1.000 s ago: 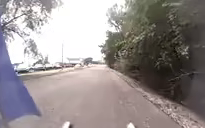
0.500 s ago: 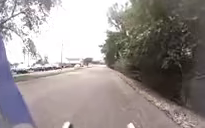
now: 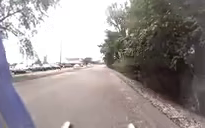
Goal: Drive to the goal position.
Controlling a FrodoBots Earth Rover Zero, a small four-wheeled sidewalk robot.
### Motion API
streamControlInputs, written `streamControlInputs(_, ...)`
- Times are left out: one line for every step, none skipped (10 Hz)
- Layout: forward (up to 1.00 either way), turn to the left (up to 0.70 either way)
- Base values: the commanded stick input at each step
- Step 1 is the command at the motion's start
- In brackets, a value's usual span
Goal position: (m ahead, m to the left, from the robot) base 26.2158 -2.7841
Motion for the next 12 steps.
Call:
streamControlInputs(0.60, 0.00)
streamControlInputs(0.60, 0.00)
streamControlInputs(0.60, 0.13)
streamControlInputs(0.60, 0.13)
streamControlInputs(0.60, 0.07)
streamControlInputs(0.60, 0.01)
streamControlInputs(0.60, 0.00)
streamControlInputs(0.60, 0.00)
streamControlInputs(0.60, 0.00)
streamControlInputs(0.60, 0.00)
streamControlInputs(0.60, 0.00)
streamControlInputs(0.60, 0.00)
